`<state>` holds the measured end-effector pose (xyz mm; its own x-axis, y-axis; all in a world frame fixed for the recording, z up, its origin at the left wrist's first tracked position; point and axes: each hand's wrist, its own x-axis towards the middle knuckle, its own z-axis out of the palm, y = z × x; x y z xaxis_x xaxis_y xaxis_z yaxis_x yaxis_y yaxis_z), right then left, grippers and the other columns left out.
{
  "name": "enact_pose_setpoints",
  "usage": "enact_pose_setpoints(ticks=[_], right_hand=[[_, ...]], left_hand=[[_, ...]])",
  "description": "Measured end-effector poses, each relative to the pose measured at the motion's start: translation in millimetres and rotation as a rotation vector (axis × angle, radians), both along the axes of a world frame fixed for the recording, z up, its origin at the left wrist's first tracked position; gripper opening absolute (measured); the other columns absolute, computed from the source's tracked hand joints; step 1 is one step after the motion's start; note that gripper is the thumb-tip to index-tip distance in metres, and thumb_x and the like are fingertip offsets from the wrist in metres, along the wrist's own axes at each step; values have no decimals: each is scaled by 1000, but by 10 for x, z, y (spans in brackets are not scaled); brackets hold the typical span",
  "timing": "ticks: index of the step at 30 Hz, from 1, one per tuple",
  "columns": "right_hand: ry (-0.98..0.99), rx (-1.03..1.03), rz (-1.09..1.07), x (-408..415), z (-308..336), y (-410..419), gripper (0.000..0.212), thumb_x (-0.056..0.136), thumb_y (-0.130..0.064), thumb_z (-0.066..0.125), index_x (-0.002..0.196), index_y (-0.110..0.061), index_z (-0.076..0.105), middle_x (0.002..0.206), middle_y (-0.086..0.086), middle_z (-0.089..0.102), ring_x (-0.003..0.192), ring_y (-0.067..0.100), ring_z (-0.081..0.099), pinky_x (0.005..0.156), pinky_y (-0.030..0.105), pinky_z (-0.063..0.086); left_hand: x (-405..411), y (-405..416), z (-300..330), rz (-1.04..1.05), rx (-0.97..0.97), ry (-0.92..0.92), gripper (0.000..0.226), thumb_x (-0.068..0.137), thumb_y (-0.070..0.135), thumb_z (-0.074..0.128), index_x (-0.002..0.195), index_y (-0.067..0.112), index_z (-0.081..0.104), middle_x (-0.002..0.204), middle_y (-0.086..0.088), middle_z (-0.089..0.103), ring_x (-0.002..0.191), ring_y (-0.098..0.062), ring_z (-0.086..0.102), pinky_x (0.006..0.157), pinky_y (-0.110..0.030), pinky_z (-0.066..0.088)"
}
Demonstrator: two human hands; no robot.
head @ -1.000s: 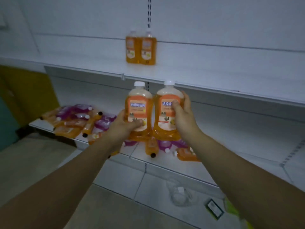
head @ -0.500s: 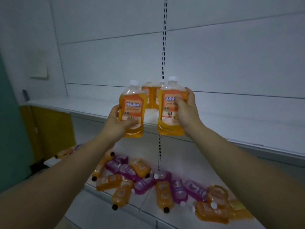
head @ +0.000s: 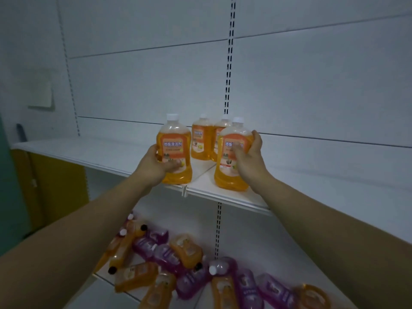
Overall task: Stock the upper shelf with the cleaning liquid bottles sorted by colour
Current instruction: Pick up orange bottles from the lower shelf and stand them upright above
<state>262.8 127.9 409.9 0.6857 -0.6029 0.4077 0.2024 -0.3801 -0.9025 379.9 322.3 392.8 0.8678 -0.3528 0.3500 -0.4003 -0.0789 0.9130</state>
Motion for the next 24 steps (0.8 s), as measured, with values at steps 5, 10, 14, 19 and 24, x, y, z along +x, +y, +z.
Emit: enact_pose_setpoints(ticks=[5, 10, 14, 19, 24], right_hand=[[84, -157, -97, 346, -16, -40, 83, 88, -31, 68, 149, -34, 12, 142, 2, 32, 123, 22, 44, 92, 35, 45], [116, -193, -192, 714, -16, -25, 82, 88, -32, 68, 150, -30, 14, 140, 1, 44, 122, 23, 50, 96, 38, 47], [153, -226, -305, 945, -25, 10, 83, 90, -32, 66, 151, -26, 11, 138, 2, 47, 120, 23, 52, 95, 36, 46], [237, -224, -389, 1146, 32, 21, 86, 89, -33, 67, 151, -25, 8, 138, 3, 47, 122, 26, 51, 99, 43, 48], [136, -243, -435, 1285, -105, 44, 83, 81, -22, 75, 144, -32, 21, 130, -1, 50, 115, 19, 56, 97, 42, 49]], left_hand=[[528, -149, 35, -76, 85, -24, 57, 83, 25, 71, 132, 22, 42, 114, 8, 52, 103, -15, 50, 88, -32, 40], [1055, -234, 34, -219, 100, -60, 65, 81, 21, 73, 135, 25, 36, 113, 7, 53, 105, -17, 53, 88, -34, 43], [1428, -300, 65, -345, 179, -91, 71, 73, 23, 81, 132, 22, 41, 118, 7, 59, 109, -16, 57, 88, -34, 47], [1666, -460, 48, -425, 157, -81, 65, 77, 17, 77, 131, 22, 41, 118, 5, 57, 106, -16, 55, 90, -35, 43], [1839, -655, 29, -469, 157, -68, 69, 70, 22, 81, 128, 21, 44, 116, 4, 62, 106, -17, 60, 77, -24, 48]])
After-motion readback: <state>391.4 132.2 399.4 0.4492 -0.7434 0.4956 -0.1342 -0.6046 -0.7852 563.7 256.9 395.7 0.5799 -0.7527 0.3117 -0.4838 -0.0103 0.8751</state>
